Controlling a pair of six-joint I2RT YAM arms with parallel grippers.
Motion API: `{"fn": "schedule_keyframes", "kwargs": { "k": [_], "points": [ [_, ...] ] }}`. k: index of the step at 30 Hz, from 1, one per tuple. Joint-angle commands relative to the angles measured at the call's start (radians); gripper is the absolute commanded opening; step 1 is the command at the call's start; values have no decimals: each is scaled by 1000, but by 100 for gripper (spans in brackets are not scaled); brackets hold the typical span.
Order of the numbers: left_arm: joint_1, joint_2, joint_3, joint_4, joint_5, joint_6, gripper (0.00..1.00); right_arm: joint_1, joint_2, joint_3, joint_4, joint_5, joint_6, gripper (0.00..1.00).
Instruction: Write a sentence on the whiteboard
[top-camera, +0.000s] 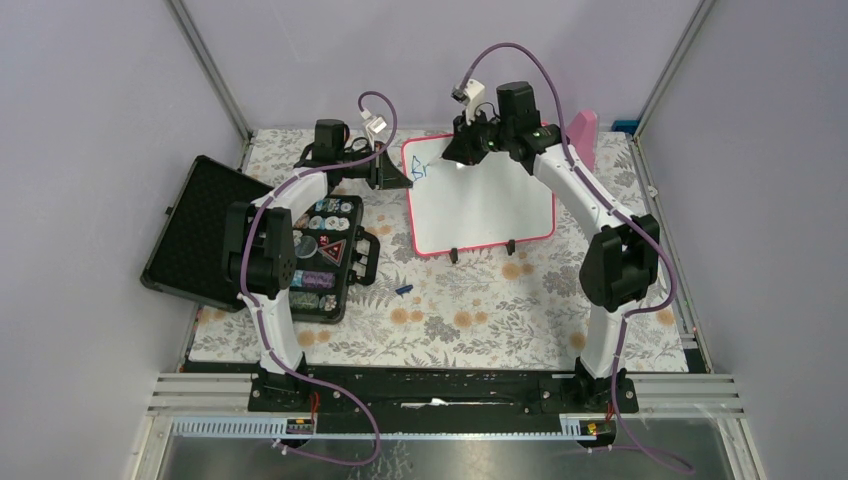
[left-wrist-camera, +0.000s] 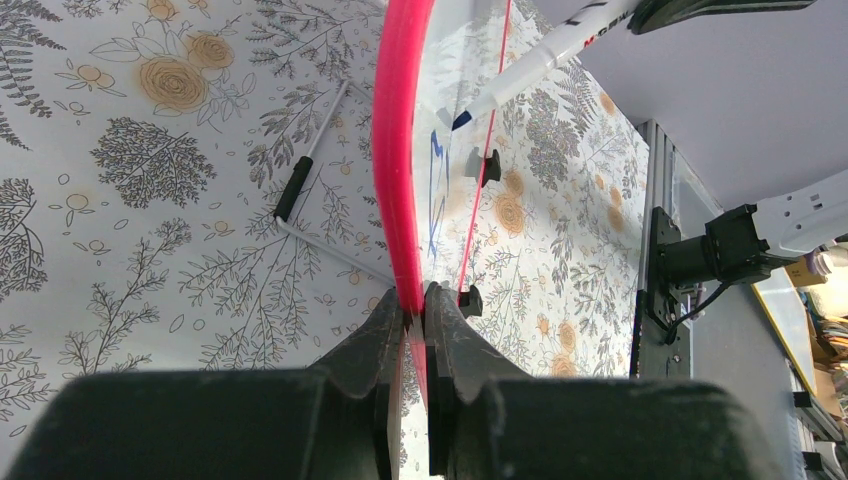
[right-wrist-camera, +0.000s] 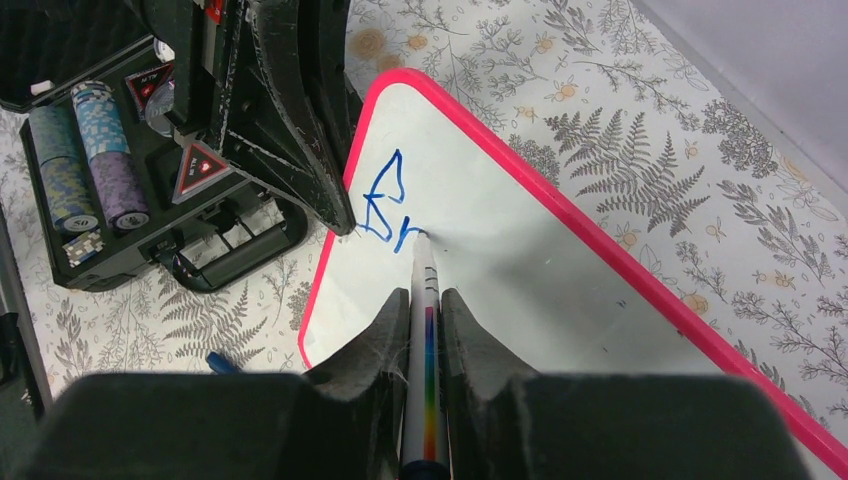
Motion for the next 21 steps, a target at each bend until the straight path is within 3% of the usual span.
{"fn": "schedule_keyframes", "kwargs": {
  "k": [1, 9, 21],
  "points": [
    [-34, 15, 27, -15, 15, 49, 0, -19, -13, 21, 26, 10, 1, 0],
    [-34, 15, 26, -14, 18, 48, 0, -27, -102, -90, 49, -105, 14, 0],
    [-35, 12, 22, -15, 18, 49, 0, -40, -71, -54, 65, -37, 34, 0]
  ]
}}
